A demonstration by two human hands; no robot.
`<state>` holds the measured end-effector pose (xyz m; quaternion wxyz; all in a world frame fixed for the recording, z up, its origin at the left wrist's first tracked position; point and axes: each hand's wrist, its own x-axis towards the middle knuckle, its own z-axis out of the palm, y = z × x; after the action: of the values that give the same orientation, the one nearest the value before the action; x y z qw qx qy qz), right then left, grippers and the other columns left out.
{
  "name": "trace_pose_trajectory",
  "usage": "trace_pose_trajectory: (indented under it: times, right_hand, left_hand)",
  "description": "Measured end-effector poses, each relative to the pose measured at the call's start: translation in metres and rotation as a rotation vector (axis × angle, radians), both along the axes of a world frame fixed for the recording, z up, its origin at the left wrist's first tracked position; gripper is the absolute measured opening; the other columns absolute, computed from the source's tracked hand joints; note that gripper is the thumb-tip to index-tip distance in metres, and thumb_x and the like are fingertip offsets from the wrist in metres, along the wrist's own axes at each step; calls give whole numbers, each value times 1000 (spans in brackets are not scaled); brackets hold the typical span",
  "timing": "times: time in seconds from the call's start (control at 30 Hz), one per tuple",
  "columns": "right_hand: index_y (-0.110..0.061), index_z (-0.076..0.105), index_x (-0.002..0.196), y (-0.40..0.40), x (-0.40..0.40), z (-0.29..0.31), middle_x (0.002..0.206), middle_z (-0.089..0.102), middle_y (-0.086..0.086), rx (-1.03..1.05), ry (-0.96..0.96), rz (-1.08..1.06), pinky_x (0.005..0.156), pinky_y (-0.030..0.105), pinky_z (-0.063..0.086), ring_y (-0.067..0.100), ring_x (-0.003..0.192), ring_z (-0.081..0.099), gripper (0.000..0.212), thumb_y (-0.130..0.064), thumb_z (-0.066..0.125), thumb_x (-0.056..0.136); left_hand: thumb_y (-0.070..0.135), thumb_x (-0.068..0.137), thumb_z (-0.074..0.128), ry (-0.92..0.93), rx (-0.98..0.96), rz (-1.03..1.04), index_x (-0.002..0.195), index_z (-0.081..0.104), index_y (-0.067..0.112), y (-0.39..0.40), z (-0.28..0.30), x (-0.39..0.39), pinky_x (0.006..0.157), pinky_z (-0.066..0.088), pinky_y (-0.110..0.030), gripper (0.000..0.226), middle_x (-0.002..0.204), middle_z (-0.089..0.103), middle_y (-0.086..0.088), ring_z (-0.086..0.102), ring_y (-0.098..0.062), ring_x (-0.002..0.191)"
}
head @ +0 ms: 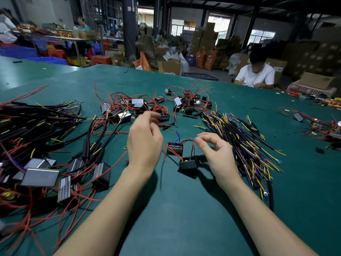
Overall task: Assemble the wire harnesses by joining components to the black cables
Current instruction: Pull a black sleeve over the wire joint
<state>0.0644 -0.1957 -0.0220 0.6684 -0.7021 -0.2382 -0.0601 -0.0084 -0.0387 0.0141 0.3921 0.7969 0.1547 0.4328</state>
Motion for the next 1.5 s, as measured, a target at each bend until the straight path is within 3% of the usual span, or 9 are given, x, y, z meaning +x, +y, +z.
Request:
trace_pose_trajectory:
  times: [0.07, 0.2, 0.33, 0.6, 0.8, 1.0, 1.17, 1.33, 1.5]
  right_hand:
    - [-16, 68, 78, 1, 0, 2, 95, 66, 0, 21, 22, -7, 82, 16, 46, 3, 89, 60, 8, -13, 68, 85]
    - [-14, 69, 79, 3, -1, 7, 85, 67, 2, 153, 140, 7, 81, 22, 46, 8, 81, 59, 8, -10, 67, 85]
    - [-15, 71, 73, 5, -5, 8, 71, 69, -4, 304, 301, 122, 65, 16, 48, 6, 68, 61, 16, -8, 65, 86]
    - [-14, 70, 83, 2, -3, 5, 94, 71, -8, 215, 162, 106, 75, 11, 45, 0, 88, 60, 12, -7, 62, 88]
    - [-14, 69, 86, 5, -1, -1, 101, 72, -8, 236, 172, 81, 74, 14, 45, 0, 89, 62, 4, -12, 65, 84]
    - [-15, 67, 105, 1, 2, 2, 103, 71, -1, 226, 296, 242, 79, 31, 49, 13, 93, 60, 32, -32, 62, 78]
    - [-15, 70, 99, 0, 1, 2, 97, 72, 8, 210, 334, 199, 78, 31, 52, 19, 92, 64, 33, -39, 54, 83]
    - [-15, 65, 109, -3, 3, -2, 94, 72, 0, 115, 266, 162, 73, 21, 47, 10, 91, 64, 20, -11, 58, 91]
    - [-14, 66, 108, -3, 3, -1, 93, 71, 5, 146, 317, 148, 66, 17, 48, 11, 84, 64, 22, -10, 62, 87]
  left_hand:
    - [7, 87, 50, -209, 141, -62, 97, 67, 11, -8, 3, -1, 82, 47, -40, 20, 91, 66, 4, 60, -20, 90]
    - [33, 82, 66, 48, 336, -264, 97, 66, 19, -32, -15, 2, 87, 38, -38, 20, 97, 67, 9, 59, -15, 97]
    - [32, 81, 69, 66, 235, -276, 97, 65, 22, -37, -27, 8, 89, 38, -37, 19, 96, 66, 10, 56, -12, 95]
    - [18, 84, 70, 41, 18, -387, 79, 69, 17, -34, -31, 11, 75, 49, -38, 5, 75, 69, 8, 62, -15, 77]
    - [14, 85, 68, 31, -69, -458, 76, 68, 15, -32, -34, 14, 65, 50, -32, 9, 68, 68, 5, 62, -11, 66]
    - [7, 85, 67, 9, -130, -501, 76, 66, 11, -34, -37, 14, 63, 43, -12, 10, 70, 67, 1, 59, -9, 66]
    - [6, 86, 65, 4, -146, -521, 76, 64, 11, -34, -40, 14, 73, 48, -21, 11, 73, 68, 3, 60, -8, 70]
    - [8, 89, 62, 0, -149, -485, 79, 62, 16, -32, -41, 14, 66, 44, -15, 13, 71, 64, 8, 56, 0, 66]
    - [9, 91, 60, -6, -205, -478, 80, 62, 13, -31, -42, 15, 65, 45, -15, 12, 70, 65, 4, 60, -8, 67]
